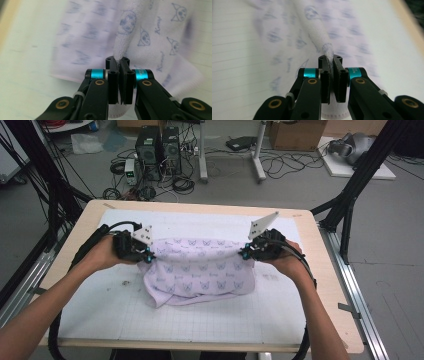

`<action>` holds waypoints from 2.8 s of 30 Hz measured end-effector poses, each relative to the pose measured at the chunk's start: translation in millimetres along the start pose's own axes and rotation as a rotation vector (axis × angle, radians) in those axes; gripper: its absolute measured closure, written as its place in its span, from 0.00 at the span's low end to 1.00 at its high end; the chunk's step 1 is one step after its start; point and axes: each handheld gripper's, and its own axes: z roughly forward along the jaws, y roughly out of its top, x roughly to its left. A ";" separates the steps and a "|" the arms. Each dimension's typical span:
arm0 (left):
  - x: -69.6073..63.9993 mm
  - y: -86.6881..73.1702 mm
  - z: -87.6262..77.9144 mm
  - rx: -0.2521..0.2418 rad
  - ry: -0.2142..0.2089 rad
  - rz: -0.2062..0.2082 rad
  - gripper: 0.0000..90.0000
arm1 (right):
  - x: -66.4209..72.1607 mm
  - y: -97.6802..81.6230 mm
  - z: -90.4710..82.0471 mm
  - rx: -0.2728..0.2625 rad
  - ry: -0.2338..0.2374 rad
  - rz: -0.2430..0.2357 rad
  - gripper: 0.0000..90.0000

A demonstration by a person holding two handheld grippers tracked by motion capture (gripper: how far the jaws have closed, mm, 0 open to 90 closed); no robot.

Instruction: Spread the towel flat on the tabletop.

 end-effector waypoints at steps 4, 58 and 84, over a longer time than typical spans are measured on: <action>21.6 0.7 25.1 0.035 0.131 -0.108 0.63 | -14.1 8.1 28.9 0.117 -0.309 0.028 0.68; 9.2 -19.6 43.5 0.206 0.024 -0.183 0.99 | -26.6 -3.1 58.5 0.243 -0.146 0.107 0.71; -44.7 0.5 66.3 0.215 -0.027 0.115 0.51 | -1.0 -1.4 78.6 0.320 -0.063 -0.161 0.92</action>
